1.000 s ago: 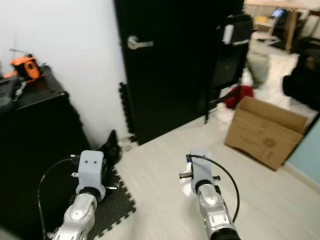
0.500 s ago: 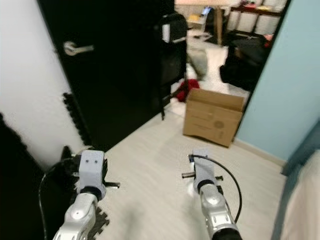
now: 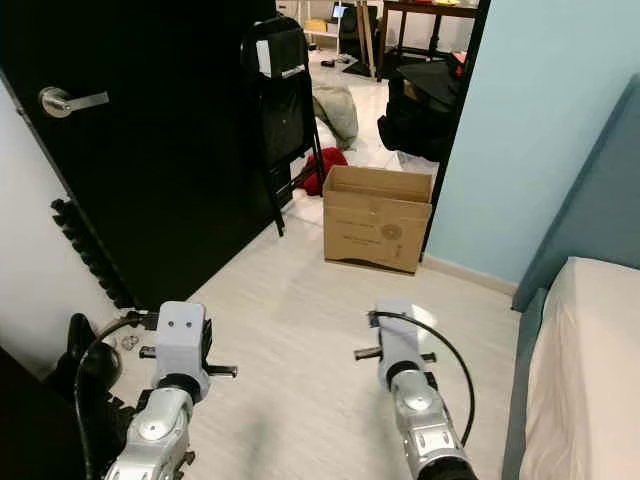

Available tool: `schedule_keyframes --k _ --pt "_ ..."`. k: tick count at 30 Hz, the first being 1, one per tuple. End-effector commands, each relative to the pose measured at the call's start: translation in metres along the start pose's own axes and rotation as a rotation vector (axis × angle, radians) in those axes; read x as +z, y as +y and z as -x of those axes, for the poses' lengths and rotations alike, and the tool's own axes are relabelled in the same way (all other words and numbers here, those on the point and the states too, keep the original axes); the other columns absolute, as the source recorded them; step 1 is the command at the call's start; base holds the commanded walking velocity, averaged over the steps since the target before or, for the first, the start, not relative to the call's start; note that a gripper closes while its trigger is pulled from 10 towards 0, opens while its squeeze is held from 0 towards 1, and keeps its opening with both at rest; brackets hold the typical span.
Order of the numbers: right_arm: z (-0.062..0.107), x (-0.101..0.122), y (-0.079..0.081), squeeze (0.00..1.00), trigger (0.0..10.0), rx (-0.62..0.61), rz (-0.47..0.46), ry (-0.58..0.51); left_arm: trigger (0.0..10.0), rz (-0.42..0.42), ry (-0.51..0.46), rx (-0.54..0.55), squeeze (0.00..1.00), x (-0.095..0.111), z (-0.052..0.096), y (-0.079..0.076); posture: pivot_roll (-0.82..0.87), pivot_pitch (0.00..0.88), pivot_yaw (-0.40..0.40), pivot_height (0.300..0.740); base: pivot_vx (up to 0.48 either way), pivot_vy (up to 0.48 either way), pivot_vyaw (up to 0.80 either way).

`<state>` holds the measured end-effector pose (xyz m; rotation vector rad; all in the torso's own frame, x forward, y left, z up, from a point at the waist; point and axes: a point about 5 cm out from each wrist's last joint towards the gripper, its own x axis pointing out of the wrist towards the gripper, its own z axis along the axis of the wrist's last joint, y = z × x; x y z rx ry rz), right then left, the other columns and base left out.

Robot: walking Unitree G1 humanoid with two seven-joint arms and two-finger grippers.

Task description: Clean up the room

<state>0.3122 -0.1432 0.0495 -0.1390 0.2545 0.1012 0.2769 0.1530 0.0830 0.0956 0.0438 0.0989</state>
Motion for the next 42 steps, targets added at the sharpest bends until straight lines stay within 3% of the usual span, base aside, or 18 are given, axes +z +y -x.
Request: schedule_keyframes --k 1,22,42 --pt "0.0015 -0.0059 0.0003 0.00 10.0 -0.001 0.006 0.028 10.0 0.002 0.021 0.017 0.00 -0.0036 0.0020 0.0021 -0.02 0.095 -0.001 0.740 0.000 0.000 0.00" --pt "-0.0011 -0.0005 0.0033 0.00 10.0 0.022 0.010 0.006 10.0 0.015 -0.012 0.021 0.00 0.0020 0.0009 0.0031 -0.02 0.094 -0.008 0.740 0.000 0.000 0.00" --pt "-0.0019 0.0022 0.0024 0.00 10.0 0.010 -0.003 -0.006 10.0 0.020 -0.026 0.014 0.00 0.0047 -0.0003 0.0041 -0.02 0.095 -0.003 0.740 0.298 0.000 0.00"
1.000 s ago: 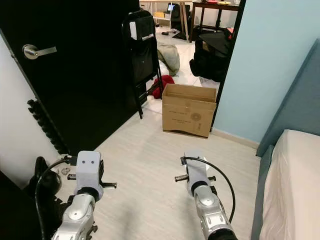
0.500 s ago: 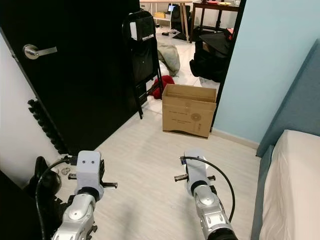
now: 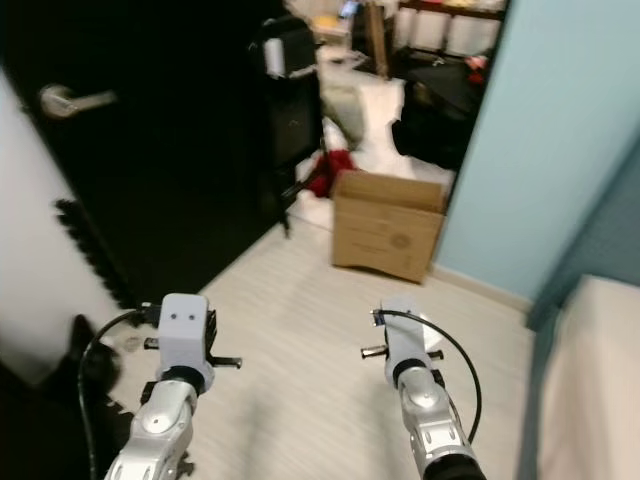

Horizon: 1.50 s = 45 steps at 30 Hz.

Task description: Clean up the room

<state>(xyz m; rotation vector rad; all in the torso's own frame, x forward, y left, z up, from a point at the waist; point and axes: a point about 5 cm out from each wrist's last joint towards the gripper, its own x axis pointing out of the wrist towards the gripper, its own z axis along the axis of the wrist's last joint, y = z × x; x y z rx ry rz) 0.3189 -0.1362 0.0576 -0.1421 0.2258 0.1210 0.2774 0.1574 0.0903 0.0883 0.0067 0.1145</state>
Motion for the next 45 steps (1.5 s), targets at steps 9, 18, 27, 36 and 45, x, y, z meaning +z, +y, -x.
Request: schedule_keyframes --k 9,18,27,36,45 --pt "0.0037 -0.0082 -0.0028 0.00 10.0 -0.012 -0.014 0.021 10.0 0.006 0.012 -0.011 0.00 -0.0019 0.0005 0.0001 -0.01 0.095 -0.002 0.740 0.283 0.000 0.00" --pt "0.0040 -0.0098 -0.0044 0.00 10.0 -0.038 -0.046 0.025 10.0 0.004 0.012 -0.020 0.00 -0.0014 0.0001 0.0007 -0.01 0.090 0.003 0.740 0.274 0.000 0.00" --pt "0.0039 -0.0093 -0.0046 0.00 10.0 -0.039 -0.050 0.022 10.0 0.002 0.013 -0.028 0.00 -0.0017 0.0001 0.0005 -0.01 0.081 0.007 0.740 0.273 0.000 -0.61" --pt "0.0040 -0.0099 -0.0046 0.00 10.0 -0.038 -0.033 0.024 10.0 0.003 0.013 -0.038 0.00 -0.0018 -0.0001 -0.0011 -0.01 0.070 0.009 0.740 0.272 0.000 -0.18" --pt "0.0042 -0.0105 -0.0046 0.00 10.0 -0.040 -0.031 0.026 10.0 0.001 0.015 -0.039 0.00 -0.0019 -0.0009 -0.0012 -0.01 0.070 0.009 0.740 0.273 0.000 0.00"
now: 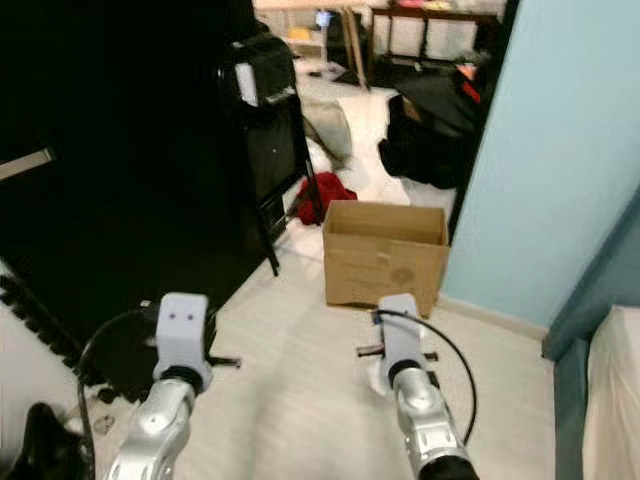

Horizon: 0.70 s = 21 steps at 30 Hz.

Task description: Clean up the room

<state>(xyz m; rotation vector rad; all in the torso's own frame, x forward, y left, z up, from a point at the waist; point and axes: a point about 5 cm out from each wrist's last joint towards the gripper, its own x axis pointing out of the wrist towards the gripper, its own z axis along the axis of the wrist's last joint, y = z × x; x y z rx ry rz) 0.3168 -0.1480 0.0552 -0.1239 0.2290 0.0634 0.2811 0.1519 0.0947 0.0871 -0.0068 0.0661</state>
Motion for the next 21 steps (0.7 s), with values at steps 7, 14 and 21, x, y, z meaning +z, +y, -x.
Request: schedule_keyframes --k 7,14,21 --pt "0.0019 -0.0061 0.0057 0.00 10.0 0.010 -0.004 0.022 10.0 0.001 0.029 0.011 0.00 -0.0066 0.0025 0.0047 -0.01 0.072 0.008 0.740 0.283 0.000 0.00" --pt "0.0014 -0.0058 0.0054 0.00 10.0 0.008 -0.003 0.022 10.0 0.004 0.027 0.013 0.00 -0.0064 0.0017 0.0052 -0.01 0.067 0.013 0.740 0.317 0.000 0.00" --pt "-0.0010 -0.0023 0.0057 0.00 10.0 0.002 -0.010 0.014 10.0 0.024 0.011 0.019 0.00 -0.0013 -0.0033 0.0067 -0.01 0.070 0.014 0.740 0.321 0.000 0.00"
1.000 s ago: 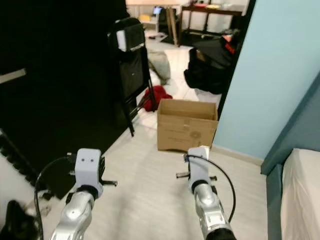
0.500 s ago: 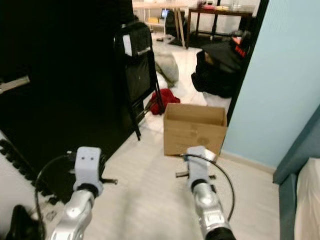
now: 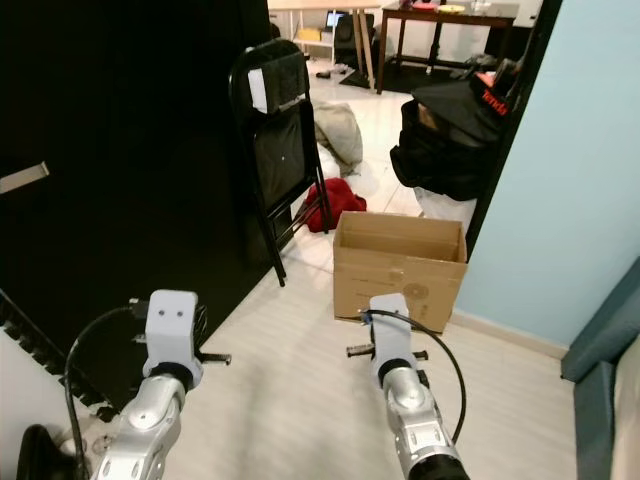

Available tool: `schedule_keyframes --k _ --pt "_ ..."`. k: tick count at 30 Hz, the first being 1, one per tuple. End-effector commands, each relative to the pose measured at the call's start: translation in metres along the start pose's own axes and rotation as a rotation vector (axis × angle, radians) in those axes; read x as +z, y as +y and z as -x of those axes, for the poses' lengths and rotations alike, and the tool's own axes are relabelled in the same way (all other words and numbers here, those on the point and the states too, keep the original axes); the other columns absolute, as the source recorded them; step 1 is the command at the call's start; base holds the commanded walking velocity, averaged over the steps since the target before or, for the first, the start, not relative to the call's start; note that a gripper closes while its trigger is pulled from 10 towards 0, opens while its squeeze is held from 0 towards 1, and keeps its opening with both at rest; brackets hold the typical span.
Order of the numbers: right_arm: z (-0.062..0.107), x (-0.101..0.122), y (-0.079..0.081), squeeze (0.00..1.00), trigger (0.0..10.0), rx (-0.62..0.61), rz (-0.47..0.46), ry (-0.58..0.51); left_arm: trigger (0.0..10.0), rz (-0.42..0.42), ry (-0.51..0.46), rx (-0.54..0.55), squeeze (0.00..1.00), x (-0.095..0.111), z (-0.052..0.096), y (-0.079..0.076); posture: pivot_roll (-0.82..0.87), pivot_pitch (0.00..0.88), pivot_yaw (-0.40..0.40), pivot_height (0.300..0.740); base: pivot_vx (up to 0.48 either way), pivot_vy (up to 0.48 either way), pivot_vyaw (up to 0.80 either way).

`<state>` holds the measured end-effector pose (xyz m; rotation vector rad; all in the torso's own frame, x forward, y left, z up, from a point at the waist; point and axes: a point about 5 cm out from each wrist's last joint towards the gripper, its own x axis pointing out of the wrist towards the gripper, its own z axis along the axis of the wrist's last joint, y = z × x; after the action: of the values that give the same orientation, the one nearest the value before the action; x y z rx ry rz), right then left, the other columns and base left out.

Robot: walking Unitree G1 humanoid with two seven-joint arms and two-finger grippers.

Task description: Clean up the room

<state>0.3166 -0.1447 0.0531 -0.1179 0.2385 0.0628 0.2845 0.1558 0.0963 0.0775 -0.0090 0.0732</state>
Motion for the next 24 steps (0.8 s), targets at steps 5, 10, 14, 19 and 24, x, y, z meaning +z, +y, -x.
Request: schedule_keyframes --k 5,10,14,19,24 --pt "0.0003 -0.0016 0.0032 0.00 10.0 0.006 -0.002 0.007 10.0 0.034 0.008 0.016 0.00 -0.0007 0.0005 0.0032 -0.01 0.077 0.012 0.740 0.319 0.000 0.00" --pt "0.0005 -0.0018 0.0028 0.00 10.0 0.005 -0.003 0.008 10.0 0.039 0.006 0.015 0.00 -0.0002 0.0009 0.0031 -0.01 0.080 0.012 0.740 0.320 0.000 0.00" --pt "0.0016 -0.0028 0.0018 0.00 10.0 0.001 -0.002 0.009 10.0 0.034 0.009 0.013 0.00 -0.0008 0.0016 0.0033 -0.01 0.090 0.013 0.740 0.321 0.000 0.00" --pt "0.0020 -0.0037 0.0010 0.00 10.0 -0.002 -0.002 0.012 10.0 0.034 0.017 0.012 0.00 -0.0030 0.0035 0.0028 -0.01 0.092 0.014 0.740 0.319 0.000 0.00" --pt "0.0022 -0.0041 0.0007 0.00 10.0 -0.003 -0.002 0.014 10.0 0.032 0.021 0.013 0.00 -0.0039 0.0043 0.0026 -0.01 0.094 0.012 0.740 0.319 0.000 0.00"
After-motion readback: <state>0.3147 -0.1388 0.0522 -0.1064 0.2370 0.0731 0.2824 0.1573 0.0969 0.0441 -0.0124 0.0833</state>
